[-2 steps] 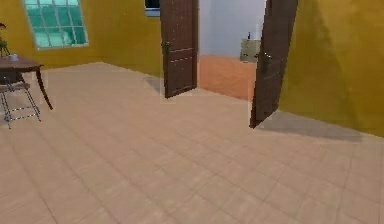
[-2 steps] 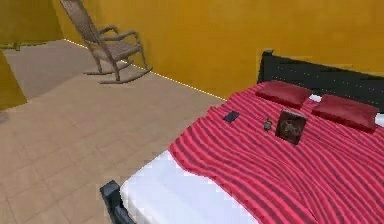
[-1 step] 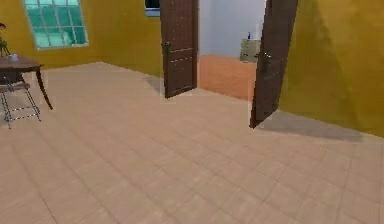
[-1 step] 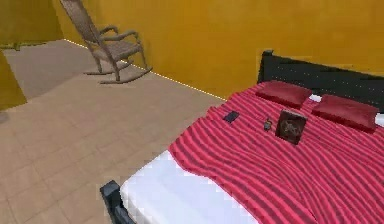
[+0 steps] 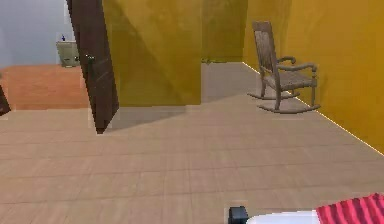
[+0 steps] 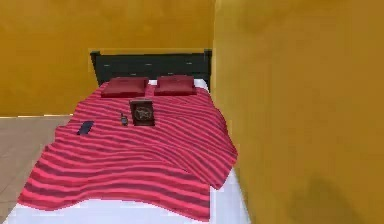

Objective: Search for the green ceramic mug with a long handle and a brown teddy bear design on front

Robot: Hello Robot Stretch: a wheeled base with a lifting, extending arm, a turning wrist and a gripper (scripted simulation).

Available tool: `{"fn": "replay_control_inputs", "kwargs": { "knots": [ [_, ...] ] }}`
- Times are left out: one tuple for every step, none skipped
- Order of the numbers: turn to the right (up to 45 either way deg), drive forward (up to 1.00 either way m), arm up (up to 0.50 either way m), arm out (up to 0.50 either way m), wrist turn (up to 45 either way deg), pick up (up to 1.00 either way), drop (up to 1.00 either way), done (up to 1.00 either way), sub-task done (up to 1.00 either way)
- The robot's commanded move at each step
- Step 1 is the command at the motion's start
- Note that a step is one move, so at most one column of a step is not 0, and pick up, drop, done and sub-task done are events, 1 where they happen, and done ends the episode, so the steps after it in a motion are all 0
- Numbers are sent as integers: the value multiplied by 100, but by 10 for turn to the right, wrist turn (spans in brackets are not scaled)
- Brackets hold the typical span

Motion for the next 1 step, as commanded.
{"fn": "replay_control_inputs", "kwargs": {
  "knots": [
    [450, 0, 0, 0, 0, 0, 0, 0, 0]
  ]
}}
